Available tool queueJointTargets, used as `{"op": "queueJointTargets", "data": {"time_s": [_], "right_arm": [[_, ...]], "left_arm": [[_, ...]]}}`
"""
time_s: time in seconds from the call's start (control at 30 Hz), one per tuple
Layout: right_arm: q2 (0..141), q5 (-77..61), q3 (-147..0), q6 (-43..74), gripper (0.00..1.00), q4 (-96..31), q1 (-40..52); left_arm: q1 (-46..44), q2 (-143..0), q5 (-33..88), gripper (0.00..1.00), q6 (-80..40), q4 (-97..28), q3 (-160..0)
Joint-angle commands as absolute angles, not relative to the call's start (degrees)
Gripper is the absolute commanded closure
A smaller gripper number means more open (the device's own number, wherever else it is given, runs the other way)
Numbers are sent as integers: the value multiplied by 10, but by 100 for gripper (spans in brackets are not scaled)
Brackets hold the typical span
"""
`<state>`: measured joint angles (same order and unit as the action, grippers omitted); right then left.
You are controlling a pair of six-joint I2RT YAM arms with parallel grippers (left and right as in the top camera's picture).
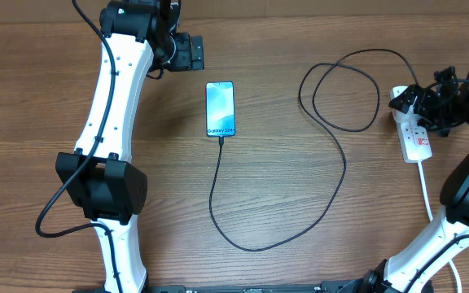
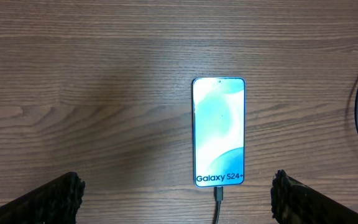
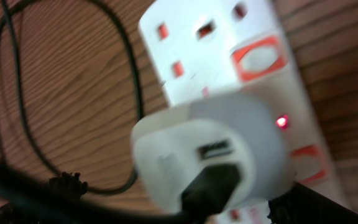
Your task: Plug charger to phone and switch on socket
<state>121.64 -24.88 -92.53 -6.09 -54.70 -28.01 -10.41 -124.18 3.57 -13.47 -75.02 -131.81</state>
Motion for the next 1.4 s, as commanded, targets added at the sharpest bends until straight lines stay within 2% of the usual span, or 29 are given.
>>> {"op": "queueJointTargets", "data": {"time_s": [0.0, 0.47, 0.93, 1.37], "right_arm": [[1235, -239, -899, -15, 0, -559, -266], [1235, -229, -900, -11, 0, -541, -266], [1231, -150, -909, 66, 0, -520, -267], [1143, -128, -909, 75, 0, -564, -267]], "left_arm": [[-103, -1244, 28, 0, -128, -749, -1321], [-103, -1244, 28, 0, -128, -749, -1321], [-103, -1244, 28, 0, -128, -749, -1321], [-103, -1244, 28, 0, -128, -749, -1321]]}}
